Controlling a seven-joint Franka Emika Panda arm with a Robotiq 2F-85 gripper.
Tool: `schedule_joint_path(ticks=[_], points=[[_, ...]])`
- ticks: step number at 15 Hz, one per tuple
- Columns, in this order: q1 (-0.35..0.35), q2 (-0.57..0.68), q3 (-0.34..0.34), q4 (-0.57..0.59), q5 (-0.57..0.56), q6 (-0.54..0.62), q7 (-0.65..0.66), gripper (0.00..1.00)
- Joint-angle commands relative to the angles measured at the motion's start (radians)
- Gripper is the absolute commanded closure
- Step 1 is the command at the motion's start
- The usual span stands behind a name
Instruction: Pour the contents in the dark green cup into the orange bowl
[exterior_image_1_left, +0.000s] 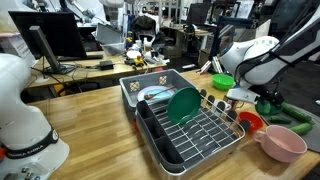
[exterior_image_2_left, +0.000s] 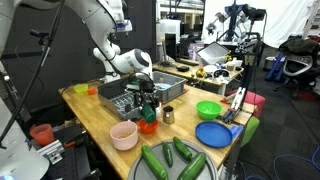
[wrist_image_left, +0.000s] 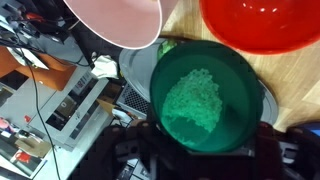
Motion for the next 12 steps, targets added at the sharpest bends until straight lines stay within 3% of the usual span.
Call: schedule_joint_path(ticks=[1, 12], points=[[-0.016, 0.002, 0.019, 0.008, -0.009, -0.013, 0.009, 0.55], [0.012, 0.025, 0.02, 0.04, -0.036, -0.106, 0.05, 0.55]])
